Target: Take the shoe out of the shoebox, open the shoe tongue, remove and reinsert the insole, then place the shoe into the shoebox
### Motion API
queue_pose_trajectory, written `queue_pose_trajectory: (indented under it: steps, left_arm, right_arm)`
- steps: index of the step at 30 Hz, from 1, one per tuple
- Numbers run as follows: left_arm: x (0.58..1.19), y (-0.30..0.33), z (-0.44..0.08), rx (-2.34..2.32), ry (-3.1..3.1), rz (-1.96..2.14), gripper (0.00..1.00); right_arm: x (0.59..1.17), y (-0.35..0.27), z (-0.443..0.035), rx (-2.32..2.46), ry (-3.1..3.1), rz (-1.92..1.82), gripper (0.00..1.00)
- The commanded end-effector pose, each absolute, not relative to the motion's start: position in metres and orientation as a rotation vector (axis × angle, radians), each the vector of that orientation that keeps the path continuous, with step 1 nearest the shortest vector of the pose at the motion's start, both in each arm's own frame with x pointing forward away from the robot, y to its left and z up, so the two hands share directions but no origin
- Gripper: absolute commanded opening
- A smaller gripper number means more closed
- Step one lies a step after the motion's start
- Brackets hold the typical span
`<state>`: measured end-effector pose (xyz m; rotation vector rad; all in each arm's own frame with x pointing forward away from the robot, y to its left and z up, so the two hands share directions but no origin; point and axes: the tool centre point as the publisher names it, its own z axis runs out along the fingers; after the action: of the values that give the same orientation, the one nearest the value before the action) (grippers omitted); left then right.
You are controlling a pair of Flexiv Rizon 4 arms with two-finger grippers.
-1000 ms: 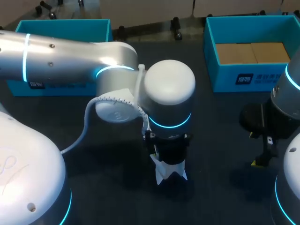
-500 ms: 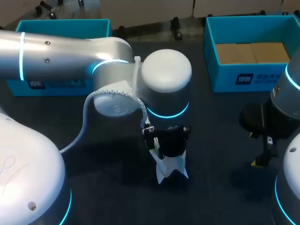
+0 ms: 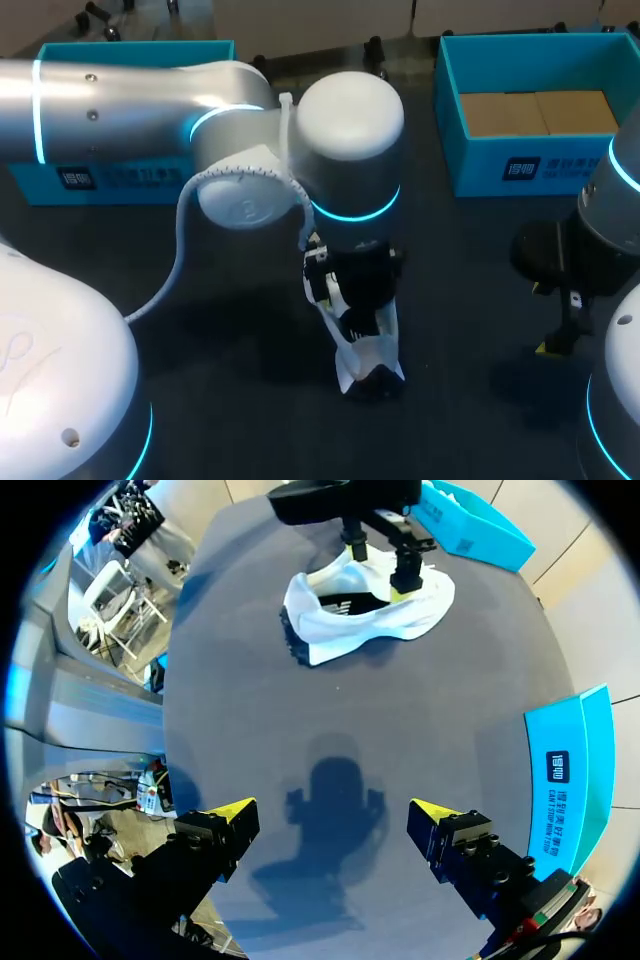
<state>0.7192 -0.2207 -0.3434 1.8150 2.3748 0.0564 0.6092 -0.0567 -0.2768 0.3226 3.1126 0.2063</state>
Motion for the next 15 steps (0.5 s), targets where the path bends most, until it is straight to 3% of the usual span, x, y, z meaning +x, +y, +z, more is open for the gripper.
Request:
queue_pose_trajectory:
  steps: [1,15]
  left_arm:
    - [0.727,-0.221,-0.337,1.81,2.379,0.065,1.0]
    - [0.771,-0.217,-0.299,1.764,2.39,0.038,1.0]
  right_arm:
    - [0.607,-0.057,-0.278,0.323,3.109,0.207,1.0]
    - [0.607,-0.057,-0.278,0.323,3.109,0.207,1.0]
